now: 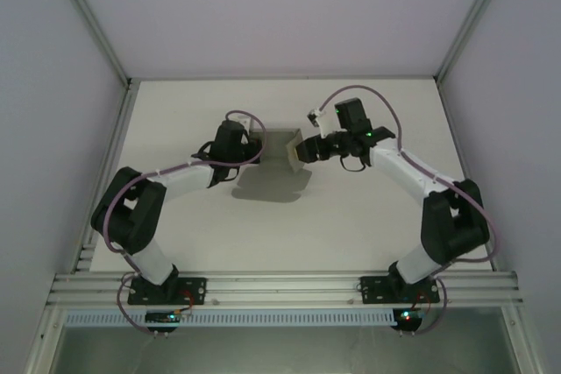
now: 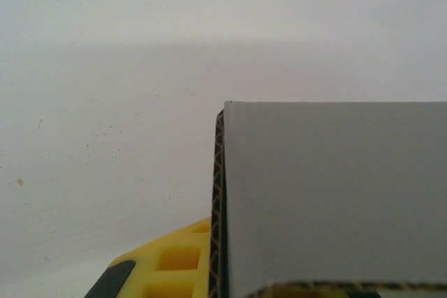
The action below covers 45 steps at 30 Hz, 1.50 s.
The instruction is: Assemble paper box
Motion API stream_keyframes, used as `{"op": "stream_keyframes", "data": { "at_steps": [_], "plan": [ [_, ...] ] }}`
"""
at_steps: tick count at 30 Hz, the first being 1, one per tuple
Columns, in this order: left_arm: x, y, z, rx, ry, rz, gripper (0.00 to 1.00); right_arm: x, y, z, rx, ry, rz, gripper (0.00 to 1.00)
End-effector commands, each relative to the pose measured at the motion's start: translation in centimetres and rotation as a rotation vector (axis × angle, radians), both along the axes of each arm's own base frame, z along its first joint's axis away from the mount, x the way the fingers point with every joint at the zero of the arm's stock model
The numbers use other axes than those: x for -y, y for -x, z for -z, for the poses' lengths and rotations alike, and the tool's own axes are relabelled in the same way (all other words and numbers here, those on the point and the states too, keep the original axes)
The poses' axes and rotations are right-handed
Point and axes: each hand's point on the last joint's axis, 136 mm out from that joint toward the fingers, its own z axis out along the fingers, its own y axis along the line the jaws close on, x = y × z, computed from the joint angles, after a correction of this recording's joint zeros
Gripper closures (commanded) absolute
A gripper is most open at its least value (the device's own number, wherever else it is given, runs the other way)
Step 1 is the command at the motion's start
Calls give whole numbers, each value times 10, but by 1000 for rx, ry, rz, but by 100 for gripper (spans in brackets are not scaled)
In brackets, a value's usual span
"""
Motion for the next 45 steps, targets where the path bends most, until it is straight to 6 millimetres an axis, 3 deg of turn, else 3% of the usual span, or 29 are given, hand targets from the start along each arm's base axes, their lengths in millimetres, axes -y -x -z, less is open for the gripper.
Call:
{"op": "stream_keyframes", "data": {
  "at_steps": [1, 7, 12, 20, 28, 32, 38, 45],
  "plan": [
    [6, -4, -23, 45, 36, 13, 100, -20, -3, -10, 40, -2, -52, 42],
    [9, -2, -22, 39, 46, 30, 100, -8, -35, 20, 148, 252, 141, 40],
    [15, 1, -8, -6, 24, 54, 100, -10, -43, 51, 108, 277, 193, 39],
    [9, 5, 25, -109, -35, 11, 100, -21, -29, 73, 87, 174, 157, 33],
    [16, 6, 31, -128, -60, 10, 100, -39, -8, 84, 33, 82, 71, 33],
    [13, 5, 33, -133, -80, -2, 100, -29, -14, 88, 72, 149, 130, 32],
    [20, 7, 30, -121, -84, 24, 100, -15, -29, 105, 91, 310, 225, 37],
    [24, 11, 28, -107, -102, 52, 100, 0, -45, 111, 148, 410, 386, 66]
  ]
}}
